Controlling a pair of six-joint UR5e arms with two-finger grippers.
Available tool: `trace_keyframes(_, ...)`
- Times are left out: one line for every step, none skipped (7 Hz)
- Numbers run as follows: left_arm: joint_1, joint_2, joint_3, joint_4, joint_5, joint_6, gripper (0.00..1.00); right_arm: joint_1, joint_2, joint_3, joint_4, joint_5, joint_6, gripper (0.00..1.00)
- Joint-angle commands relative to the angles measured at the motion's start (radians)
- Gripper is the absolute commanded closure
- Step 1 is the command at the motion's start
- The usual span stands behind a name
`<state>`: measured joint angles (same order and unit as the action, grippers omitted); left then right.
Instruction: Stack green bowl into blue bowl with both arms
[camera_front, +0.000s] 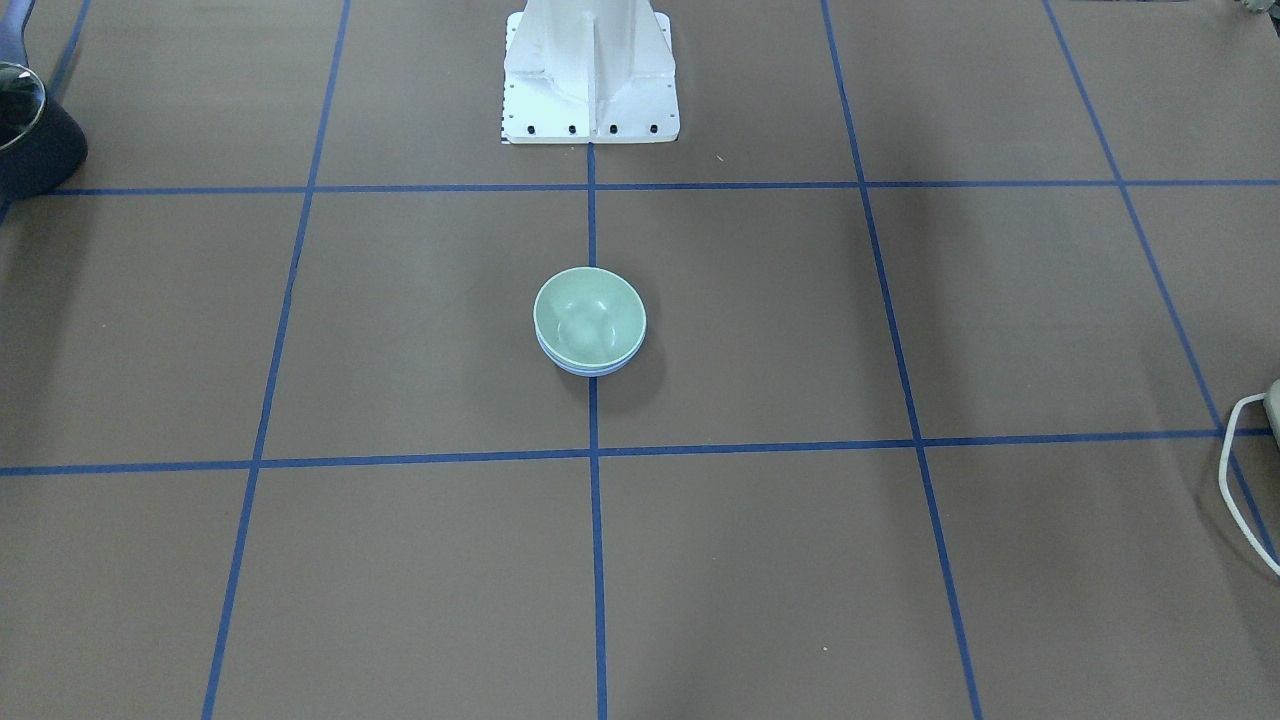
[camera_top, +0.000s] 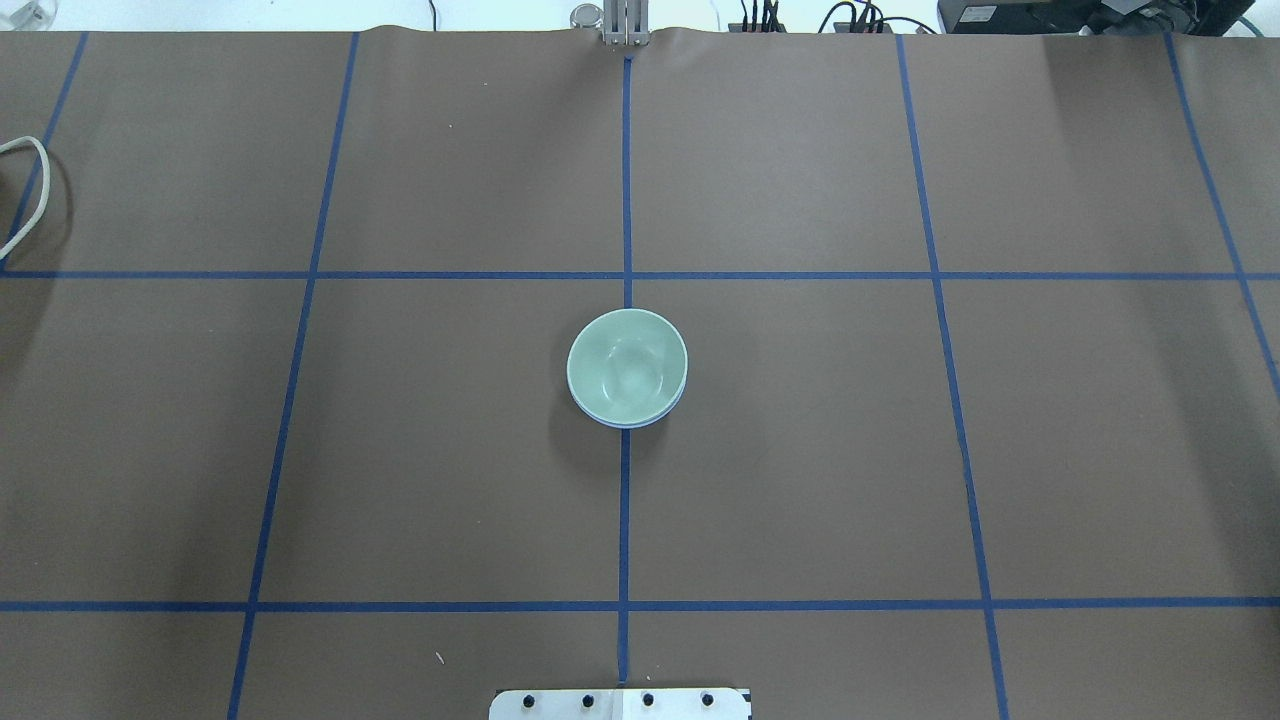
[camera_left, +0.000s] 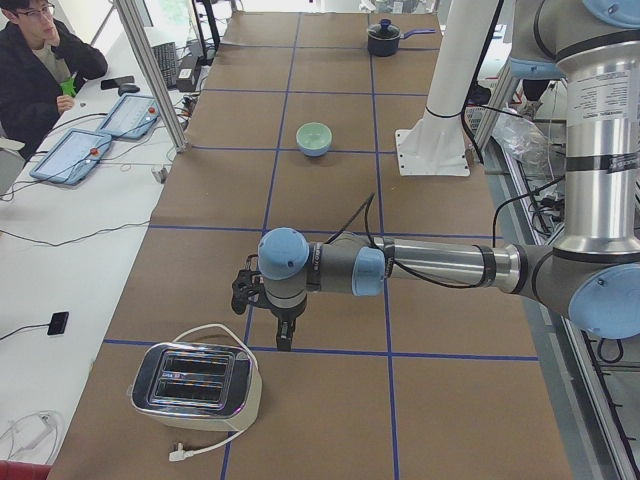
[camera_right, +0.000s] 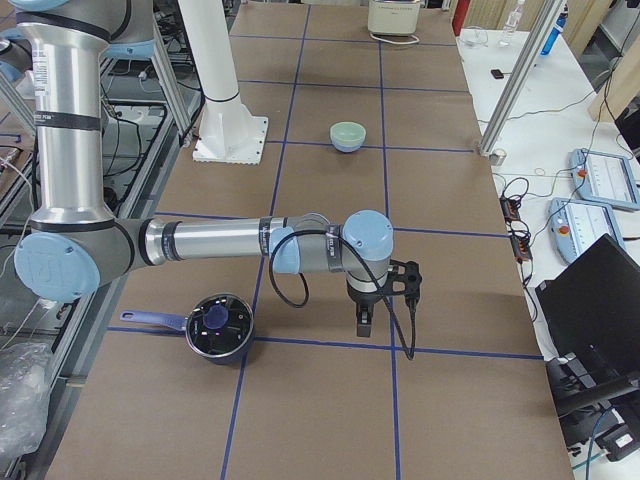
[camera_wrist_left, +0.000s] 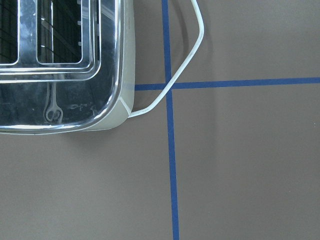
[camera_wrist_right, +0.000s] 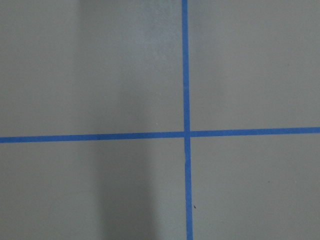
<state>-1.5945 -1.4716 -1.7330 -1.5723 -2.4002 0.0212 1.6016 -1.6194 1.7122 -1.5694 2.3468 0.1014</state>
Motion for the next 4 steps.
trace_keyframes(-0.001,0.004,0.003,0.0,0.007,-0.001,0.02,0.003,-0.017,0.006,0.0,-0.027,0.001,0.0)
trace_keyframes(-0.002,0.004,0.003,0.0,0.007,-0.003,0.02,0.001,-0.016,0.006,0.0,-0.027,0.007,0.0)
trace_keyframes(-0.002,0.004,-0.002,0.0,0.007,-0.003,0.02,0.001,-0.016,0.006,0.0,-0.027,0.009,0.0)
trace_keyframes(-0.002,0.005,0.0,0.0,0.007,-0.003,0.02,0.001,-0.016,0.006,0.0,-0.026,0.009,0.0)
